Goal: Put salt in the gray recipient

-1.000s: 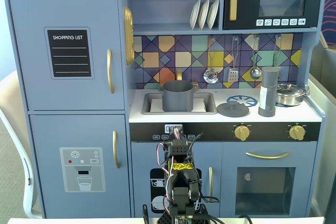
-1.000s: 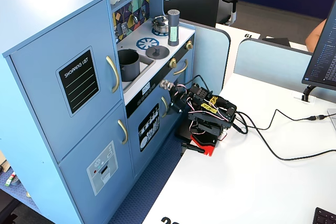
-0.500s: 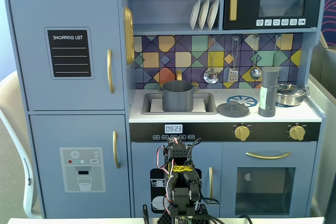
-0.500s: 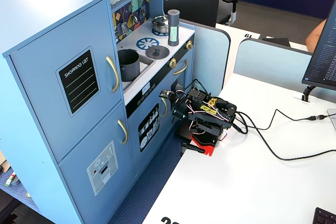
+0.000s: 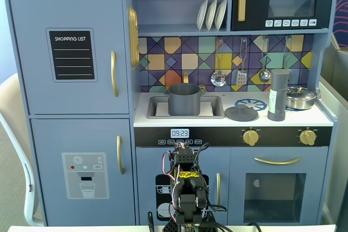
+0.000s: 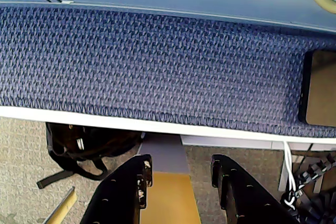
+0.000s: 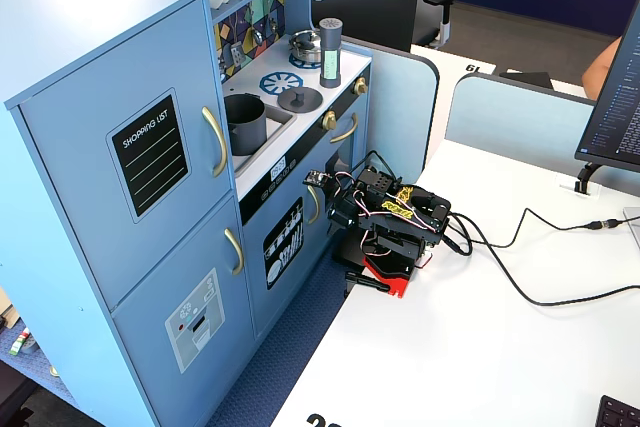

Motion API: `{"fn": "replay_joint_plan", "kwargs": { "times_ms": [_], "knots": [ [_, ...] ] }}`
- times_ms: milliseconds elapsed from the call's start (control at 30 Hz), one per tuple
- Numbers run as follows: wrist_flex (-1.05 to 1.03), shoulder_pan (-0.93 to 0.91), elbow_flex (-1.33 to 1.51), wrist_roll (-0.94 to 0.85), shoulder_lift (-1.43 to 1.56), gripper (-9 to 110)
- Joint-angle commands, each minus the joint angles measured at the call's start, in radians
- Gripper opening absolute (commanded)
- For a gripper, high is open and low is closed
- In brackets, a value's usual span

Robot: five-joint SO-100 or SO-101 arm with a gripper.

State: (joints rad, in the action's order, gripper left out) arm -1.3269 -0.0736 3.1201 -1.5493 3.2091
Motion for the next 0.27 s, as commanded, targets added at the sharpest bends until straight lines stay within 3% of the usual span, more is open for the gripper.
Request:
{"fn": "replay_joint_plan", "kwargs": {
  "times_ms": [0, 233],
  "knots": [
    [-0.002, -0.017, -0.003, 0.014, 0.011, 8],
    [-0.002, -0.017, -0.003, 0.014, 0.011, 10]
  ]
}}
